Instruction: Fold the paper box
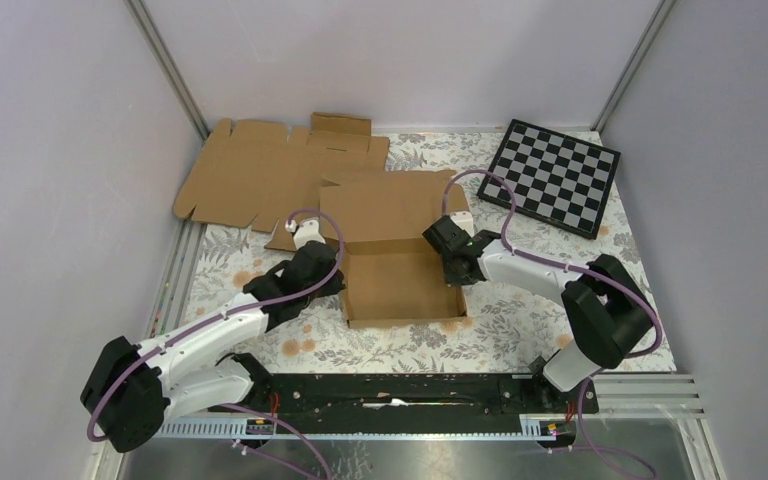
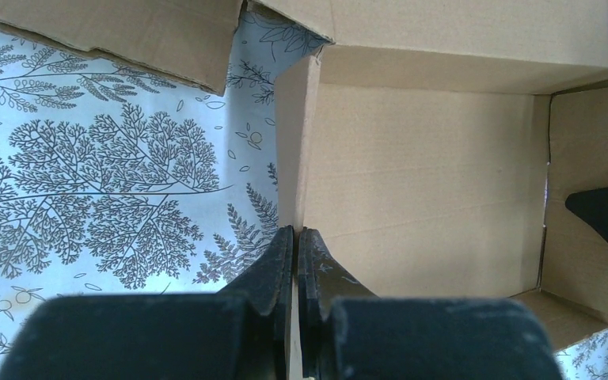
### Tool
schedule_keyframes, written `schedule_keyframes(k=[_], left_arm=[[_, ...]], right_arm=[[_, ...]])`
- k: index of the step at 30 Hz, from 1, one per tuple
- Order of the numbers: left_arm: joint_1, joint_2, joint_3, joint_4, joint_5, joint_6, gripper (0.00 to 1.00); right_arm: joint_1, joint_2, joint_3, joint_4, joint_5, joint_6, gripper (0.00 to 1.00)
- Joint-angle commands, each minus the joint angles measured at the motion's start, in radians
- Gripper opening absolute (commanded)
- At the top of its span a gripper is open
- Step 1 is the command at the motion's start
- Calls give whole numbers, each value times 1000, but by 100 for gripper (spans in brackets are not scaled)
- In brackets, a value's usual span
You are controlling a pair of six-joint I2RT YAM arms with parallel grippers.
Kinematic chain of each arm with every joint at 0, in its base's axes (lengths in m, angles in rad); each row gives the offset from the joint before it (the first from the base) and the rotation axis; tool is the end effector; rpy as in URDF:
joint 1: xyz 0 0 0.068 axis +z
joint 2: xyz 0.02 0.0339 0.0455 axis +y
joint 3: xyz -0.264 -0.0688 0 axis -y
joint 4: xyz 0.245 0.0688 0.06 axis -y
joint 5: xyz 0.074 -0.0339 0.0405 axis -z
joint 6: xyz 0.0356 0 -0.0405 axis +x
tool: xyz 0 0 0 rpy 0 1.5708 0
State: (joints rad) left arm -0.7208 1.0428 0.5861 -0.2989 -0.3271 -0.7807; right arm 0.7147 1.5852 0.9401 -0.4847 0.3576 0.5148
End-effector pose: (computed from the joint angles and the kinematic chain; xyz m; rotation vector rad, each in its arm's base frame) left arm 0.1666 -0.1312 0.2135 -0.2331 2.2985 -0.4007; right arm 0.2359 0.1882 0.1810 -0.1534 2.5775 -0.0474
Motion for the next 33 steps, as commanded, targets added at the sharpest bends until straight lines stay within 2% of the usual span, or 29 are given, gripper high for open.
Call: schedule_keyframes(k=[1,3,4,8,11,15,19,22,25,27,28,30,31,33], left_arm=[[6,1,17,24,-50,10,0],[7,19,21,25,-39,11,1],[6,28,26,25,-31,13,5],[7,67,39,12,-17,11,22],[7,71,44,15,5,11,27],[8,66,71,5,28,28,36],[15,59,131,-46,40,50,52],[72,57,175,-76,96,72,57],[179,47,182,-69,181,90,69],[246,43,181,-51,231,104,77],[275,46,181,-38,248,108,80],[331,70,190,-9,305,113,83],[359,97,195,7,348,114,83],[420,143,203,45,413,103,83]], right_arm=[[-13,28,19,-128,229,-27,10],[-18,49,27,-119,185,-42,20],[-22,56,30,-111,158,-46,22],[-41,38,25,-67,78,-49,30],[-61,14,22,-35,18,-57,36],[-73,-6,25,-12,-22,-75,40],[-77,12,42,-12,-25,-86,54],[-82,24,54,3,-31,-99,55],[-89,49,74,17,-40,-118,56],[-92,65,86,27,-44,-130,50],[-93,70,87,34,-46,-136,39],[-96,77,85,49,-51,-147,10],[-96,78,82,54,-54,-153,0],[-96,78,81,58,-56,-163,0]])
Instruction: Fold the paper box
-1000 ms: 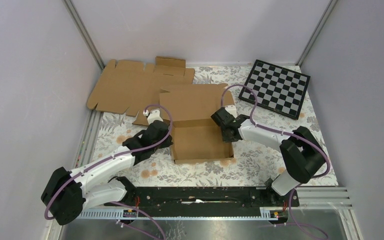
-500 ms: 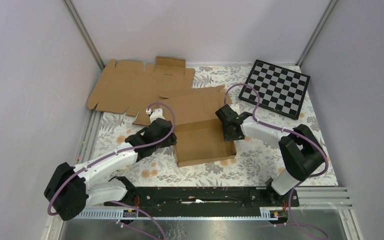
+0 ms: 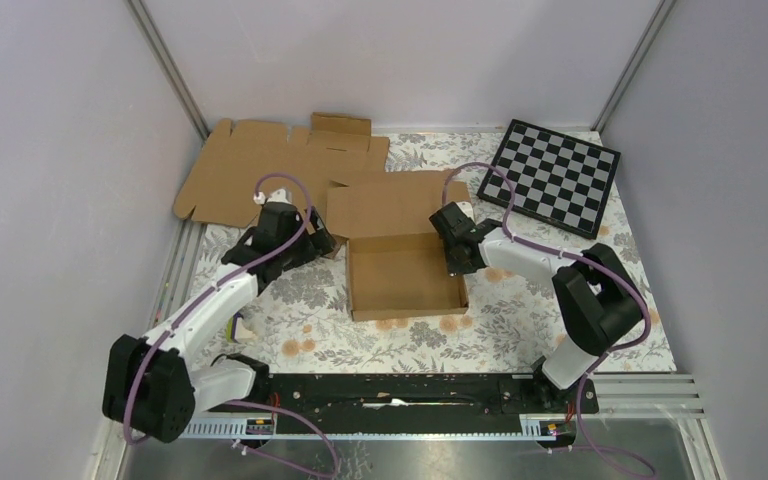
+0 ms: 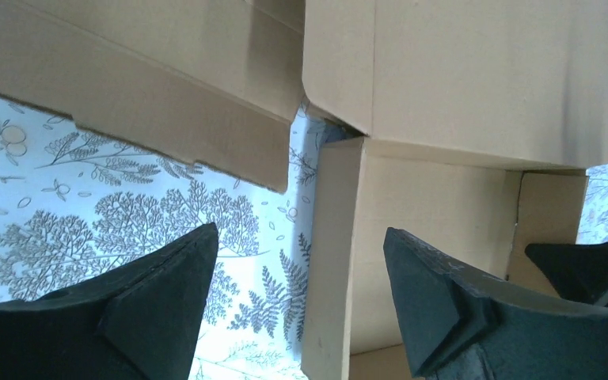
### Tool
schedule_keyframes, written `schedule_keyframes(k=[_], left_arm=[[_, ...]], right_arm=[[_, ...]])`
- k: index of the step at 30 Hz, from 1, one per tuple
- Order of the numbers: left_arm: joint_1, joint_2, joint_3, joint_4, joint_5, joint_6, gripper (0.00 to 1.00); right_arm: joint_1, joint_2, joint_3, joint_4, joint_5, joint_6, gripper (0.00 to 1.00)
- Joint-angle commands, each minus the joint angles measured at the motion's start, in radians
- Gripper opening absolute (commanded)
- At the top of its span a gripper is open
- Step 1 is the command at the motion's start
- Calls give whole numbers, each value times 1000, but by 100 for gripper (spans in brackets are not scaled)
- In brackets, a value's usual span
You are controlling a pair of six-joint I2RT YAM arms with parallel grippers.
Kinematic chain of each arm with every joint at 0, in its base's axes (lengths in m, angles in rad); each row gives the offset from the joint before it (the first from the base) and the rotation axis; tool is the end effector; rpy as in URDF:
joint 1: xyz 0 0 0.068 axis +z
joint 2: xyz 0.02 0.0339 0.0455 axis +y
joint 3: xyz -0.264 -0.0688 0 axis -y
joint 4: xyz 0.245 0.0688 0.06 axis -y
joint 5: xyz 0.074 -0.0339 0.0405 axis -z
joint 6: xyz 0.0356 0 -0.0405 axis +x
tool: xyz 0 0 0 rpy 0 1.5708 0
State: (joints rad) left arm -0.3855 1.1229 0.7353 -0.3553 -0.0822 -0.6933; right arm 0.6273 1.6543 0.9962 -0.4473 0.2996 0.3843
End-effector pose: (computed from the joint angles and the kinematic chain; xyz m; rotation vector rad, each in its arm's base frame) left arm 0.2196 -0.0860 0.2404 -0.4028 2.3192 -0.4480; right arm 0.2661 0.1799 0.1777 -0.2222 2.5852 -0.0446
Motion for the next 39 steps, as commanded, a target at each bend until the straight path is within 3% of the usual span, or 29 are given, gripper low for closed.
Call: schedule_keyframes(k=[1,3,7,10,12,14,19,23,29,34,39], left_arm=[[111,86,56,119,200,7,82],[147,120,55,165,251,-6,82],[170,198,88,219,291,-1,82],[171,234,131,234,305,9,83],[169,224,129,257,273,17,87],[165,175,96,298,191,31,99],[163,96,14,433,86,56,99],[163,164,14,476,86,51,99],[173,239,63,472,103,65,99],[270,328,88,516,316,5,99],[299,402,98,564,395,-20,99]], right_arm=[[-8,7,25,21,4,-36,1],[-8,-7,25,20,-3,-43,6],[-8,-49,16,31,-43,-55,44],[-9,-99,13,30,-98,-70,59],[-13,-148,13,32,-139,-76,70],[-23,-205,15,47,-165,-78,79],[-142,-316,55,145,-283,-46,96],[-285,-257,184,201,-432,40,100],[-391,-130,321,213,-444,111,100],[-507,-51,328,219,-492,94,100],[-610,20,315,264,-645,87,100]])
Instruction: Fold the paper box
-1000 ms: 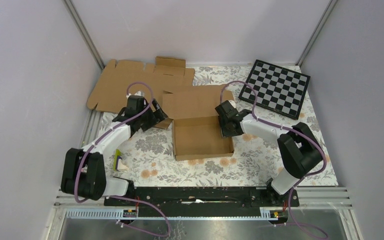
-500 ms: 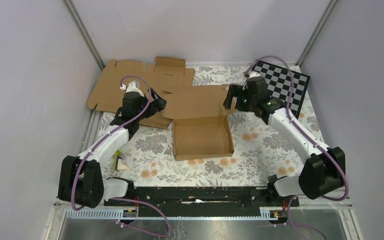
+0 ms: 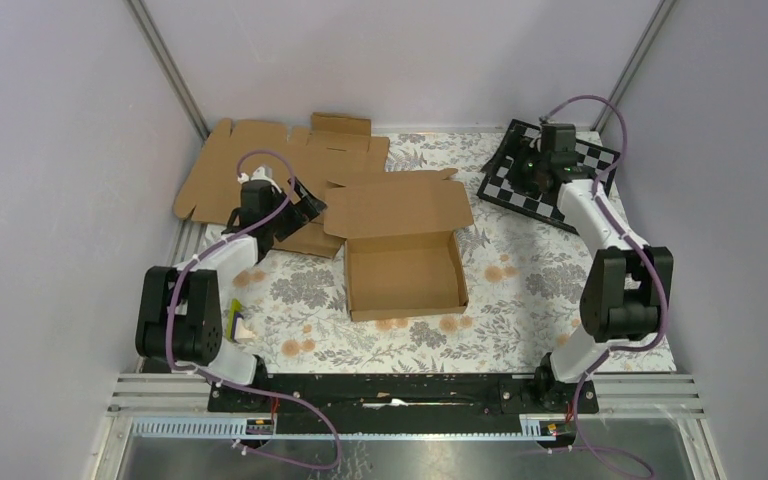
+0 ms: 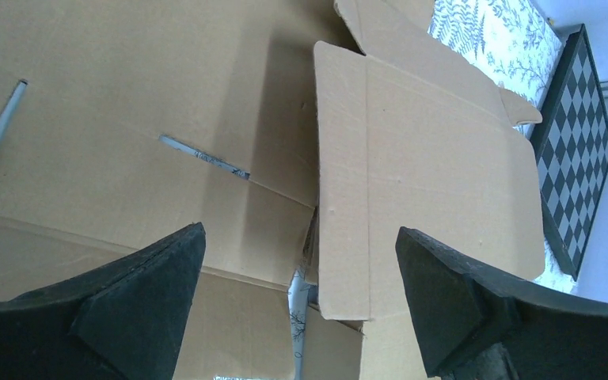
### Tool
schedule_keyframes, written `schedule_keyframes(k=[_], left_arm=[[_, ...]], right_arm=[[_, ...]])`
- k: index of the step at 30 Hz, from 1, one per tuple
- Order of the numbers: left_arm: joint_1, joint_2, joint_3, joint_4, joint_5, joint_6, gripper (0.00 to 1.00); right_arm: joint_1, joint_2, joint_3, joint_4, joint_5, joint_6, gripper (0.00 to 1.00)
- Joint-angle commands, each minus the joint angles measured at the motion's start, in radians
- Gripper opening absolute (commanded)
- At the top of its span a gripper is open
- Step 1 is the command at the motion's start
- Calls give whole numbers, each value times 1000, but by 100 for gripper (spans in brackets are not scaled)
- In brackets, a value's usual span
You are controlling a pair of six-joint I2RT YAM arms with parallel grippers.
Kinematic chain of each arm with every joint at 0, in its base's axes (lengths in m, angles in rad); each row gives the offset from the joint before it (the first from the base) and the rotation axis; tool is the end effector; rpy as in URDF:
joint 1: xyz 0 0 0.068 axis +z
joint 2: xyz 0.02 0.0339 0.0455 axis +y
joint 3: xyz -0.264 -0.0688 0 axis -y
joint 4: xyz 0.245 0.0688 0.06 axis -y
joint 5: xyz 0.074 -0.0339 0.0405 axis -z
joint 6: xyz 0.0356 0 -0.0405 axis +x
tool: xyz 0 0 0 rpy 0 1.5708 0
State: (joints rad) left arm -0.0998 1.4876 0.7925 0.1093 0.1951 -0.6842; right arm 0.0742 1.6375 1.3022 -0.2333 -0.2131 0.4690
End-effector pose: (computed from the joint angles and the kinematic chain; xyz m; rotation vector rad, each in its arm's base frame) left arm 0.3132 -0.0383 0.2055 -0.5270 2.1559 -0.6548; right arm 0.3788 0.0357 0.2944 0.3010 2.1536 0.5427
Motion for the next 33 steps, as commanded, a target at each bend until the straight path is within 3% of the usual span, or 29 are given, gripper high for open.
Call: schedule_keyframes(k=[1,11,17,27,30,33], left_arm=[[14,55,45,101,130,-34,99],[14,211,133,112,254,-69,84],[5,220,161,119,270,-61,80],[-30,274,223,83,222,-28,64],[-40,288,245,75,215,-22,55],[-60,280,259,70,187,-1,27]], right_arm=[[-60,55,16,55,-157,-1,100],[-62,261,60,136,-437,17,78],[-57,304,73,124,-444,15,81],[7,406,145,52,-410,-48,80],[24,411,152,53,-415,-52,79],[40,398,156,52,-420,-56,69]])
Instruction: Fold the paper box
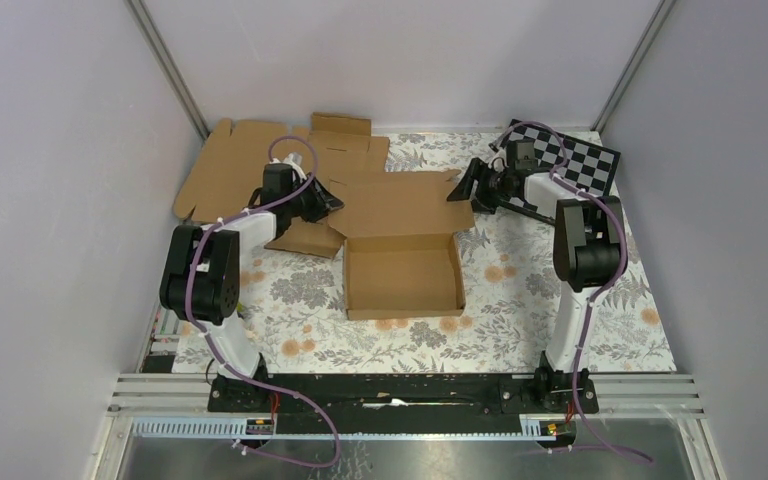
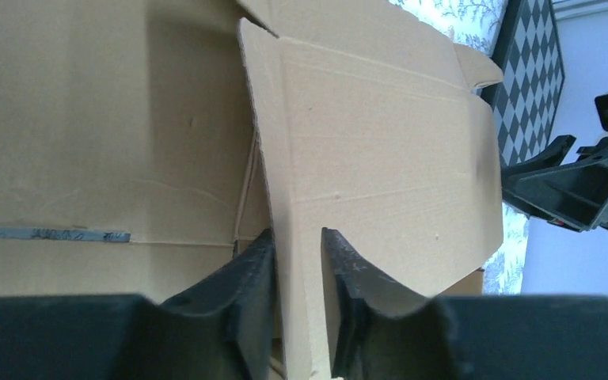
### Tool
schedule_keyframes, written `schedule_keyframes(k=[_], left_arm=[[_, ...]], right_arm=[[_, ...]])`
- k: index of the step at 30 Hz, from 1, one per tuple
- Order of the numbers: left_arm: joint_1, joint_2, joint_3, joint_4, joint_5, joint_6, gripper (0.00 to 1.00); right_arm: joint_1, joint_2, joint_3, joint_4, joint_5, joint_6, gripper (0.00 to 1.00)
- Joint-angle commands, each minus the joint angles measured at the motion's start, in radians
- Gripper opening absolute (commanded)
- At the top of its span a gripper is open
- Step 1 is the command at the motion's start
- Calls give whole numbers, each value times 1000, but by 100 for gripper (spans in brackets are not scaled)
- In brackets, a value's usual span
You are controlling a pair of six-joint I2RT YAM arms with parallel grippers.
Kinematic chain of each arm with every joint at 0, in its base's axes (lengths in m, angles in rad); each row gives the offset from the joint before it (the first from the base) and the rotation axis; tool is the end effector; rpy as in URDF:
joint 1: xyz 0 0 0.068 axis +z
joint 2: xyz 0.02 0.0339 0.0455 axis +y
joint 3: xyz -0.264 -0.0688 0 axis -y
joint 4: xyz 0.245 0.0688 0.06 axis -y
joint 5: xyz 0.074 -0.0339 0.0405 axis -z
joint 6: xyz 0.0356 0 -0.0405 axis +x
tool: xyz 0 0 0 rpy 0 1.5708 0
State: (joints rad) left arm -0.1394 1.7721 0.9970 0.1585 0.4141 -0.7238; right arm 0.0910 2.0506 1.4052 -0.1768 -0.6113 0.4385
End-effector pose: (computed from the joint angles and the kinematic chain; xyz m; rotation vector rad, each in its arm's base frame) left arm 0.3711 -0.0665 0.1819 -0.4182 2.2466 -0.9247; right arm 0.4402 0.0607 0.1727 0.1219 2.4156 0.9777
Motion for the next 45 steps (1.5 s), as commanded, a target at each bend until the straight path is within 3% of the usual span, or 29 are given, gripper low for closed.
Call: schedule_keyframes(k=[1,5,8,11,16,20,28,36,40,45], left_arm=[[-29,-7,66,5,-42,52,20],[-67,-20,110,-53,-92,103,1],[-109,-60,123,-85,-164,137,0],[-173,-134,107,-81,-285,182,0],[-300,-232,90,-54,-471,274,0],[-406,-291,44,32,-607,359,0],[-583,-338,-132,479,-825,504,0],[-596,-238,-270,992,-678,642,0],[-597,-239,-341,1112,-597,681,0],[-598,-271,-381,1099,-561,715,0]], right_arm=[[32,-21,54,-6,-23,-27,65],[69,-65,55,-18,24,-34,40],[95,-113,66,-63,91,-54,12],[128,-183,44,-70,182,-63,0],[205,-313,-6,-54,390,-105,0],[244,-425,-109,50,520,-108,0],[263,-670,-380,358,687,-113,0],[283,-731,-538,546,811,-139,7],[284,-760,-570,540,754,-155,24],[283,-794,-530,393,661,-139,61]])
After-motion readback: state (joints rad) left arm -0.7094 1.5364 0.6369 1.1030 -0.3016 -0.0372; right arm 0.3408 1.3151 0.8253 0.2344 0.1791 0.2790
